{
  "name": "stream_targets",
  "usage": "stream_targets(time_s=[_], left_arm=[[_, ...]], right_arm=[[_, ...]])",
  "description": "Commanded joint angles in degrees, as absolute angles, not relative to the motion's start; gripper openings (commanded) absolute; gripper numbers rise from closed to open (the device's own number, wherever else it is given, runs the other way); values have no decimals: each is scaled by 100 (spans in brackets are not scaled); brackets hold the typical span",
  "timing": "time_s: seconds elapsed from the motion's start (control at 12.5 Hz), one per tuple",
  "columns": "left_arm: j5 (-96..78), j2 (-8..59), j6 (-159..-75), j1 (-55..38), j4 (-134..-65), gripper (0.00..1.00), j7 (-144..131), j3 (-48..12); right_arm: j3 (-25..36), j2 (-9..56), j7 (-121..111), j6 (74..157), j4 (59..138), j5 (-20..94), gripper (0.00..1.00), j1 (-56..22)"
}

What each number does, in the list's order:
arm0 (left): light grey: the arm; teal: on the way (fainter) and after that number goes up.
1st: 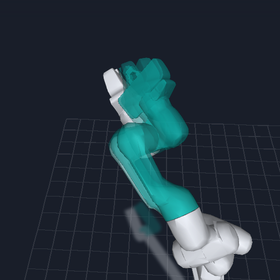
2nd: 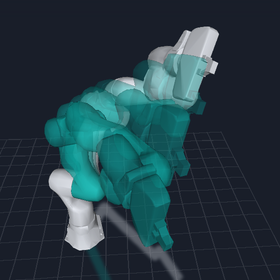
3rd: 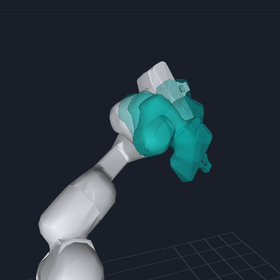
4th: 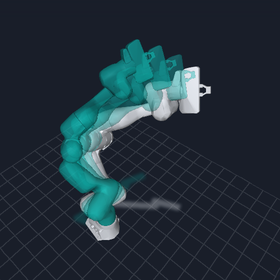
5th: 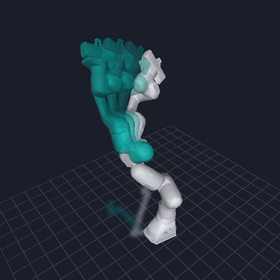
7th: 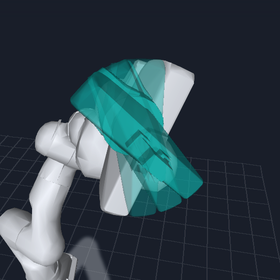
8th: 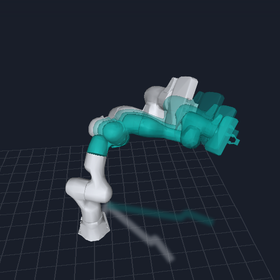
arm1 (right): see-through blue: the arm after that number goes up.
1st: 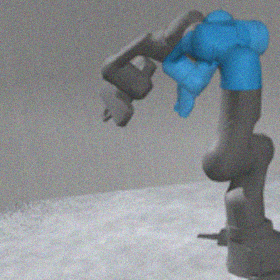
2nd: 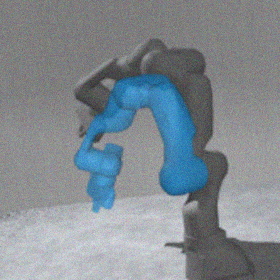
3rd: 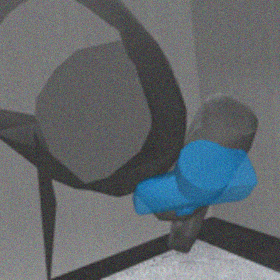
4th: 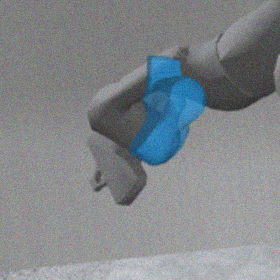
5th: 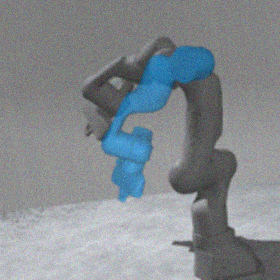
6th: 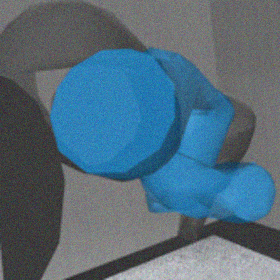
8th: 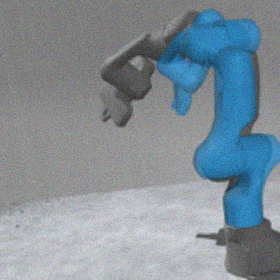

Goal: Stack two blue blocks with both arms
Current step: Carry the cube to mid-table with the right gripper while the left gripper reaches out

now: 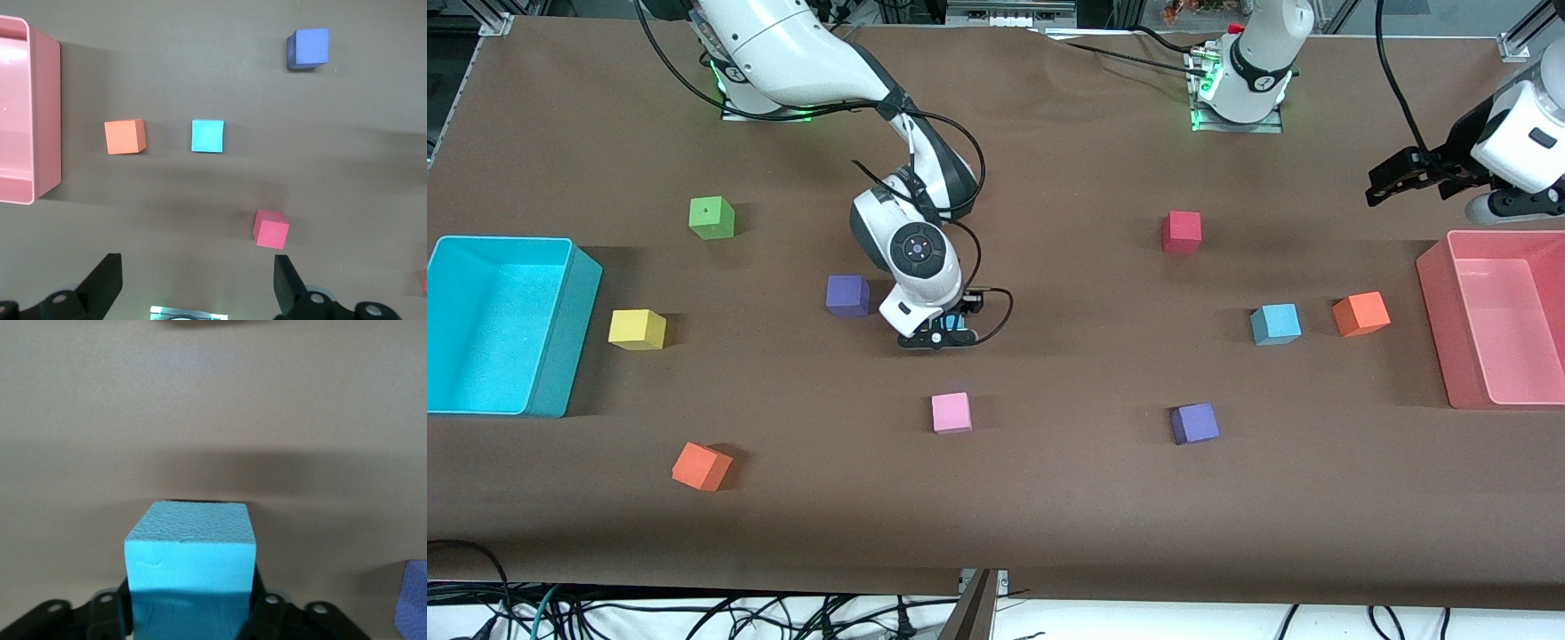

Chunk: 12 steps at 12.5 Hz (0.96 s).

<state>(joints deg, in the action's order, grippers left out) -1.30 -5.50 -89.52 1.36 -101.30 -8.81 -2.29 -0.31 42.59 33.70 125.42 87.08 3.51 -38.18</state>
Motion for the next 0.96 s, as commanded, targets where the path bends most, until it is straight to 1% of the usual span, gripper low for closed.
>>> stream_targets(time_s=[0.0, 0.16, 0.4, 0.56, 0.72, 0.88], left_arm=[[-176, -598, -9149, 185, -10318, 100, -817, -229], [-176, -484, -9569, 185, -10571, 100, -826, -229], [-176, -440, -10824, 176, -11467, 100, -826, -229], [-158, -291, -11667, 184, -12012, 100, -835, -220], [-158, -98, -12538, 193, -12548, 100, -835, -220], [-158, 218, -13093, 237, -12752, 100, -835, -220]], right_arm=[[9, 4272, 3393, 12507, 8552, 422, 100, -3885], [17, 4088, 3279, 12402, 8552, 431, 100, -3859], [97, 3395, 2772, 11412, 8560, 431, 100, -3658], [88, 3130, 2060, 10795, 8595, 457, 100, -3481], [149, 2780, 1541, 10714, 8892, 666, 100, -3489], [316, 2384, 358, 10950, 9463, 1446, 100, -3367]])
